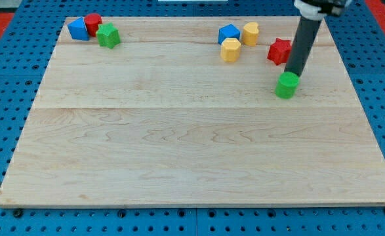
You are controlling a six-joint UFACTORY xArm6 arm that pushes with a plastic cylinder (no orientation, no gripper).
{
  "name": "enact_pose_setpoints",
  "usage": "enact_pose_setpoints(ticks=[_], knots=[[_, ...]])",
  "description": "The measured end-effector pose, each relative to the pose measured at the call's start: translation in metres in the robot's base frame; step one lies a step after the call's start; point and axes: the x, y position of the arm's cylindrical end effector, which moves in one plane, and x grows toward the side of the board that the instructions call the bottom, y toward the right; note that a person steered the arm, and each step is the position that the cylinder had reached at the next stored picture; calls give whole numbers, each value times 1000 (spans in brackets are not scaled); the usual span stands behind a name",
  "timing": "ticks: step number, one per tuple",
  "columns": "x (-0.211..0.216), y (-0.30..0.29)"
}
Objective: Move red star closer to the green circle
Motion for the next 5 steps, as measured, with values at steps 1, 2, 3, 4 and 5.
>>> enact_pose_setpoints(ticks=[1, 2, 3, 4, 5], knots=[[71, -29], [110, -42], [93, 5], [36, 80], [-28, 111]])
